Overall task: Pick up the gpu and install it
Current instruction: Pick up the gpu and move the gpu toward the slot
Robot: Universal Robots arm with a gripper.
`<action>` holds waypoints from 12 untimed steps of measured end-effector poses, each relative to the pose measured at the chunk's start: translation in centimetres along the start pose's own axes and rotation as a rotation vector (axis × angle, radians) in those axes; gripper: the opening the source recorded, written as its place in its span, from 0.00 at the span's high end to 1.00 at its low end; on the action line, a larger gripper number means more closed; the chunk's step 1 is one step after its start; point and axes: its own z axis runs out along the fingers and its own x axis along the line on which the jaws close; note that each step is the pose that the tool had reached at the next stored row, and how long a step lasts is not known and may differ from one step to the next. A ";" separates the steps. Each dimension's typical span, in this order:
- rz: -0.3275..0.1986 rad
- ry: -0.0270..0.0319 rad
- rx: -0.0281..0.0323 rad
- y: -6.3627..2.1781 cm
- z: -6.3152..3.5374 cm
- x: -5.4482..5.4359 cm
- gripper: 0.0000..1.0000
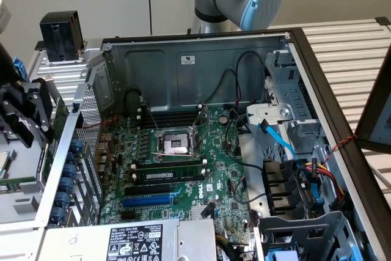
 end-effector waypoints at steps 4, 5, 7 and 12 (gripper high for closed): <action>0.000 -0.0005 -0.0023 -0.11 0.65 0.1 0.49; 0.000 -0.0011 -0.0036 -0.14 0.79 0.1 0.49; 0.001 -0.0021 -0.0085 -0.17 0.99 0.1 0.49; 0.005 -0.0010 -0.0295 -0.25 1.59 0.2 0.49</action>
